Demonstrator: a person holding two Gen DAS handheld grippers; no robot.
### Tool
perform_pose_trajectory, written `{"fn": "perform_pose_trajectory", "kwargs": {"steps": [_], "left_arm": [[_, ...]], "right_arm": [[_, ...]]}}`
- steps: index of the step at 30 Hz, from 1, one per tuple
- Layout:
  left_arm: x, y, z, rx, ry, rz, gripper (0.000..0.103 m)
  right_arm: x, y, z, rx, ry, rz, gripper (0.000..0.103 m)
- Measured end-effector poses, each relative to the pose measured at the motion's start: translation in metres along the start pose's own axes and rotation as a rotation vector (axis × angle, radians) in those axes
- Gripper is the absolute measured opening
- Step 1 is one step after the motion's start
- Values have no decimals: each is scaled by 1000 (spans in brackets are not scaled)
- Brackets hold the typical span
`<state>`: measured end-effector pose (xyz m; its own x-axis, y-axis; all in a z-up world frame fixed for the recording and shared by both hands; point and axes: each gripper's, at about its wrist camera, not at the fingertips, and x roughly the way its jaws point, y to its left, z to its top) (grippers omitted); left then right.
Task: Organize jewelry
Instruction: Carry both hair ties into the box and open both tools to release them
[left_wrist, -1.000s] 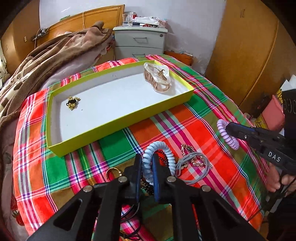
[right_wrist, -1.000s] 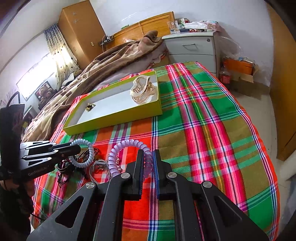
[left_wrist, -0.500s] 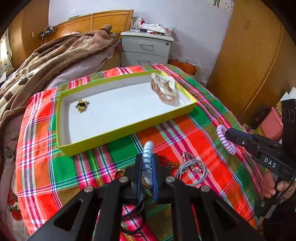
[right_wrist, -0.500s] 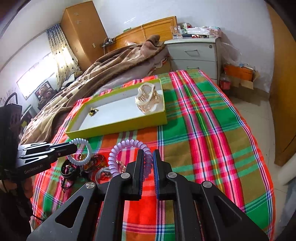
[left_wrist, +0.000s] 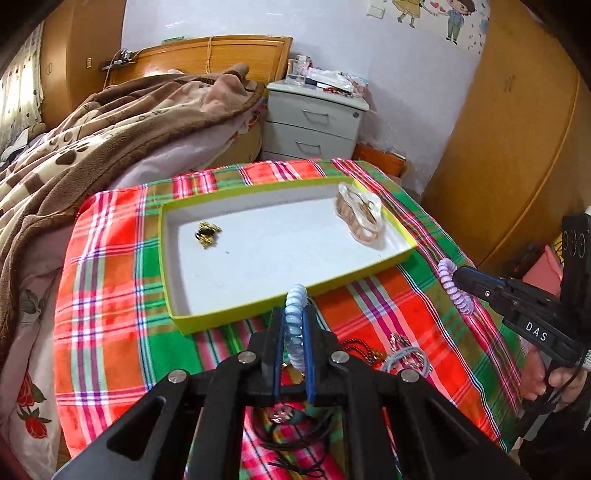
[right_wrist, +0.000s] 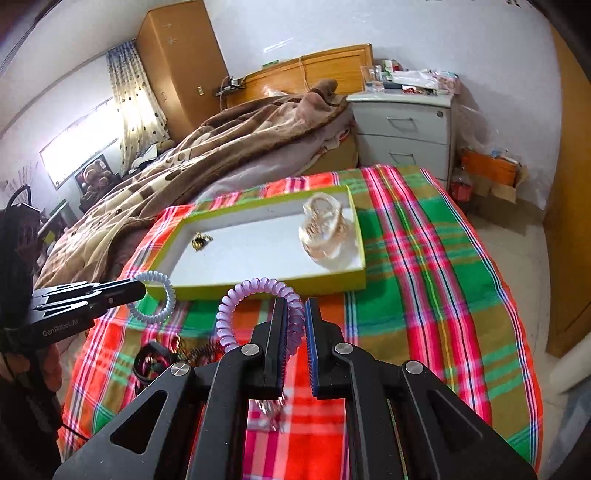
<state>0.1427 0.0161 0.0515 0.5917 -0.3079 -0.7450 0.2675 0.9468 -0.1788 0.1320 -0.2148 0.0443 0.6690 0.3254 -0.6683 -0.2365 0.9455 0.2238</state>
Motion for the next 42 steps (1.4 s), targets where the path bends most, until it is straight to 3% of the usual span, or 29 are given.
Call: {"fn": "perform_pose_trajectory", "kwargs": {"steps": [12,22,30,42], "left_arm": [[8,32,30,-50,-23,13,10],[39,49,50,-95,4,-8,10],[68,61,55,-104,47,-14,10],[86,74,48,-107,85,57,10]], "right_arm": [[48,27,49,-74,24,-21,10],[115,43,82,-103,105,-50,10],[158,51,90,-131,167,-69,10],[189,58,91,-174,219,-117,10]]}}
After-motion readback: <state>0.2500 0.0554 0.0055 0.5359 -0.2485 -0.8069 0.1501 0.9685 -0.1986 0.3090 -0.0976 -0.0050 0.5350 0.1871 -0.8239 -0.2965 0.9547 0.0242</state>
